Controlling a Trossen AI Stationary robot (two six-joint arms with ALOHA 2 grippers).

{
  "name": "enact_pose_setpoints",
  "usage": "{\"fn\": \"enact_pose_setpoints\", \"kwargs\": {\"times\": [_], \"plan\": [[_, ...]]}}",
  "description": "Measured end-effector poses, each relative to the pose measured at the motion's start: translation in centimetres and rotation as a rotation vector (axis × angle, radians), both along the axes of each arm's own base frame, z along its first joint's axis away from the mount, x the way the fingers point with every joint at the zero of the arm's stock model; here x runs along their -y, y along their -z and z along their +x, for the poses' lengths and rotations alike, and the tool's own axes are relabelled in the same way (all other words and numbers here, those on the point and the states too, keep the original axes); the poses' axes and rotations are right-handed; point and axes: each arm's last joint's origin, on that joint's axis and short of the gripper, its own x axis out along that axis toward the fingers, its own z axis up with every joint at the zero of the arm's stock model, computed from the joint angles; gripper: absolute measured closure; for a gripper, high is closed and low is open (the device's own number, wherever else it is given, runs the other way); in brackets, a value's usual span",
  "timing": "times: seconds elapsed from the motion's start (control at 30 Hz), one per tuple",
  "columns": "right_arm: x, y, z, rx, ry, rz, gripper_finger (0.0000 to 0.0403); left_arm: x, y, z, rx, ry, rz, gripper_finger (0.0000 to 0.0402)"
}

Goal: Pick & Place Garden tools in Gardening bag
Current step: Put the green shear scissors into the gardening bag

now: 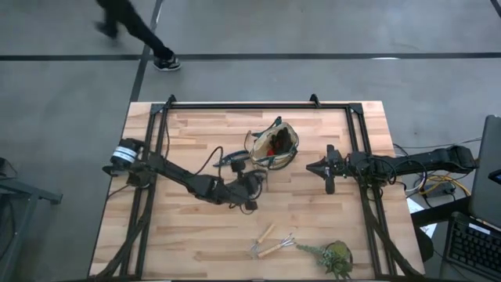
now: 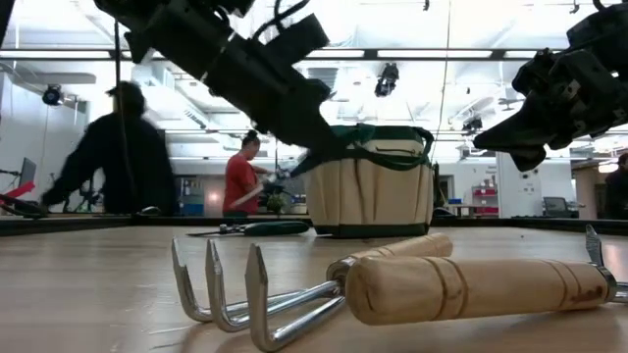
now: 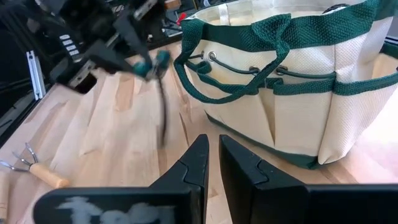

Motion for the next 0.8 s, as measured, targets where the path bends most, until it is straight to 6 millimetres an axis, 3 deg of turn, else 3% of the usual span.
{"fn": "enact_pose_setpoints", "kwargs": {"times": [0.3,0.63,0.8], "plan": [[0.0,0.0,0.0,-0.001,-0.001,-0.001,0.0369,-0.4,-2.9,-2.4,0.35,-0.03,-0.089,0.0348],[0.0,0.0,0.0,0.0,-0.001,-0.001,0.0369,-2.0,-2.3,-6.7,0.742,0.088,-0.082,0.0348],[0.0,0.0,0.0,0.003,-0.001,-0.001,0.0369,-3.7,-2.2,-7.0,0.797,0.109,-0.08,0.0343]]}}
